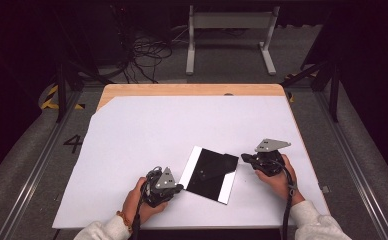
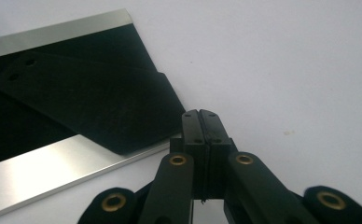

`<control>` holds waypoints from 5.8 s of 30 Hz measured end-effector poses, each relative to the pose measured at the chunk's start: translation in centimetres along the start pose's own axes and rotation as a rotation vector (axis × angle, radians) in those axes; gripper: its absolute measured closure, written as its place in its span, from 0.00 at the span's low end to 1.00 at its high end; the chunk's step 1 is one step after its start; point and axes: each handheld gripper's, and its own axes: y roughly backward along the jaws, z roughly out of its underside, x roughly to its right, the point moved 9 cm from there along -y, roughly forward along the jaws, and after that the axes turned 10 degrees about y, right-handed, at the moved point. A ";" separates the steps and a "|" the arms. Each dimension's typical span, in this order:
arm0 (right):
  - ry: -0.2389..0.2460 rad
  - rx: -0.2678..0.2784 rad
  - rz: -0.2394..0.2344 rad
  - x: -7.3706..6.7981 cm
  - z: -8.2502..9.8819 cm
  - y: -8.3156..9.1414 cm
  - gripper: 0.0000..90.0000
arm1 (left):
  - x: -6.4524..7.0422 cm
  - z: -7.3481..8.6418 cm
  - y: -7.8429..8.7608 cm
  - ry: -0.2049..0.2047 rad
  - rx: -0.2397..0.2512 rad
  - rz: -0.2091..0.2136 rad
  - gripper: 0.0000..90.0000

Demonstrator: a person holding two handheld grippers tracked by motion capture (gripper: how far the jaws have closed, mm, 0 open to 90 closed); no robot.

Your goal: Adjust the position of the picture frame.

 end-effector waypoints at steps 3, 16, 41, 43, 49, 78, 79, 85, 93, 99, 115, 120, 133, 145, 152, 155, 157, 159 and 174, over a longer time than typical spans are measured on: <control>-0.010 -0.012 -0.004 0.3 0.2 -0.6 1.00 | -0.4 -0.1 0.0 -0.007 -0.003 -0.016 1.00; -0.032 -0.032 -0.014 0.7 0.7 -1.5 1.00 | -1.5 -0.4 -0.3 0.022 0.018 -0.045 1.00; -0.050 -0.036 -0.124 0.3 1.2 -1.2 1.00 | -4.1 -1.2 -0.6 0.045 0.018 -0.078 1.00; -0.043 -0.035 -0.130 0.1 1.2 -1.1 1.00 | -4.3 -1.2 -0.6 0.049 0.016 -0.078 1.00; -0.011 -0.044 -0.153 -1.1 1.1 -0.9 1.00 | -5.3 -1.6 -0.7 0.062 0.021 -0.072 1.00; 0.047 -0.065 -0.206 -4.4 1.5 0.4 1.00 | -7.6 -2.5 -1.3 0.065 0.023 -0.116 0.99; 0.048 -0.066 -0.209 -4.5 1.5 0.5 1.00 | -7.6 -2.5 -1.2 0.066 0.021 -0.128 0.99; 0.077 -0.068 -0.206 -4.9 1.5 0.6 1.00 | -7.0 -2.2 0.2 0.079 0.048 -0.085 0.99; 0.083 -0.058 -0.235 -5.6 1.6 0.8 1.00 | -5.6 -1.2 -0.3 0.053 0.010 -0.047 1.00; 0.097 -0.046 -0.252 -6.2 1.5 0.8 1.00 | -6.3 -1.7 -0.8 0.069 0.045 -0.072 1.00; 0.088 -0.033 -0.248 -6.7 1.5 0.9 1.00 | -8.5 -3.4 -2.1 0.062 0.065 -0.111 1.00; 0.118 -0.042 -0.246 -7.4 1.5 1.0 1.00 | -9.1 -3.9 -2.5 0.062 0.063 -0.125 1.00; 0.131 -0.039 -0.247 -7.8 1.5 1.1 1.00 | -9.1 -4.4 -1.7 0.085 0.090 -0.114 0.99; 0.139 -0.031 -0.260 -8.9 2.0 1.9 1.00 | -2.1 -0.7 0.0 -0.005 0.013 -0.004 0.99; 0.153 -0.026 -0.274 -9.3 1.8 1.9 1.00 | -4.0 -1.2 -0.7 0.004 0.030 -0.060 0.99; 0.160 -0.019 -0.278 -9.6 1.8 1.8 1.00 | -5.2 -1.8 -1.1 -0.017 0.035 -0.090 0.99; 0.157 -0.015 -0.281 -9.7 1.8 1.8 1.00 | -5.8 -2.1 -1.3 0.007 0.040 -0.090 0.99; 0.155 -0.013 -0.280 -9.7 1.8 1.8 1.00 | -6.2 -2.3 -1.4 0.020 0.047 -0.078 0.99; 0.151 -0.017 -0.299 -10.1 1.9 2.0 1.00 | -7.2 -3.6 -2.5 0.042 0.066 -0.031 1.00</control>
